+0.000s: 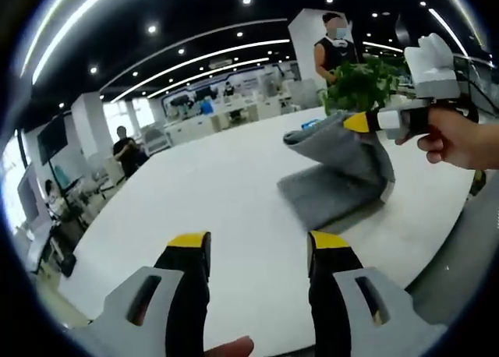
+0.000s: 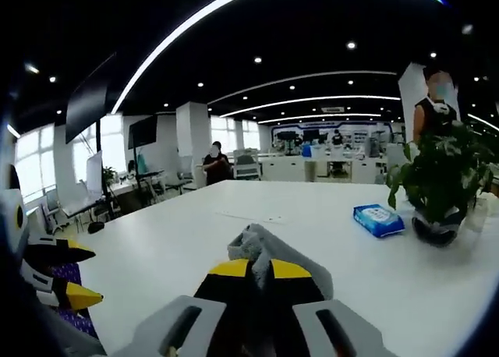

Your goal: Open the folded towel by lifting each exposed corner and separating the folded layers until the towel lies flat within the target outline without major curled edges

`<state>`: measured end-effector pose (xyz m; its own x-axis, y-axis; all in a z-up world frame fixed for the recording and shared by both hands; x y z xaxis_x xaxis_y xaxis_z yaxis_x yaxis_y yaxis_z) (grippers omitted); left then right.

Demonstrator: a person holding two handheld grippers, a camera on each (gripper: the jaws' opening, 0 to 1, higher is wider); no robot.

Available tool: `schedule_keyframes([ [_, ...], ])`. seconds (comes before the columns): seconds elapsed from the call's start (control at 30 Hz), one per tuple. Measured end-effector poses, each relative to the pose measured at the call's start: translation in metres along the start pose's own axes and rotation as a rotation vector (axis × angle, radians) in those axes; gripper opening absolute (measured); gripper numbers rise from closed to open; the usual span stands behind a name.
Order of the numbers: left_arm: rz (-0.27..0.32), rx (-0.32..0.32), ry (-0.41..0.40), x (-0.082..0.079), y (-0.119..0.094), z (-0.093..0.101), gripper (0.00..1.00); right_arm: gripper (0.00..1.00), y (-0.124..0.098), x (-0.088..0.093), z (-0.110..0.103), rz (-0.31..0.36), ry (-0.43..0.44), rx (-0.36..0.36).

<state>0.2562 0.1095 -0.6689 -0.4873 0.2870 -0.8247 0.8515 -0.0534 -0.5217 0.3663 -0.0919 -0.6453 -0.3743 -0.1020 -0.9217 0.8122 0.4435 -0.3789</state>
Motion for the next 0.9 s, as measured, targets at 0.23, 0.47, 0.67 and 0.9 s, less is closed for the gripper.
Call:
schedule_keyframes([
  [0.23,-0.013,0.004,0.014,0.002,0.002,0.0,0.48,0.04,-0.012,-0.006,0.023,0.029,0.0,0.056],
  [0.47,-0.03,-0.018,0.014,0.006,0.002,-0.006,0.47,0.04,-0.026,-0.002,0.048,0.032,0.005,0.118],
  [0.67,-0.047,-0.012,0.047,0.007,0.002,-0.001,0.47,0.04,-0.036,0.006,0.07,0.025,0.021,0.167],
  [0.9,-0.044,-0.006,0.043,0.006,0.002,0.0,0.47,0.04,-0.042,0.015,0.091,0.007,0.036,0.215],
])
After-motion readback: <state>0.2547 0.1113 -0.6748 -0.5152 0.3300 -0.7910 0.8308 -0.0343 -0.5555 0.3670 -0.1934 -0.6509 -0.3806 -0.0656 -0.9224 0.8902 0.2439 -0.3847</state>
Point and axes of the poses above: the point that each gripper's makers call its tool centre point, and the gripper's own axes: y roughly forward along the fingers, z roughly to its right, x roughly out of its underside, the point moved 3 cm from there along -y, roughly backward along the fingers, and after that the axes turned 10 degrees about -z, right-handed, at the moved point
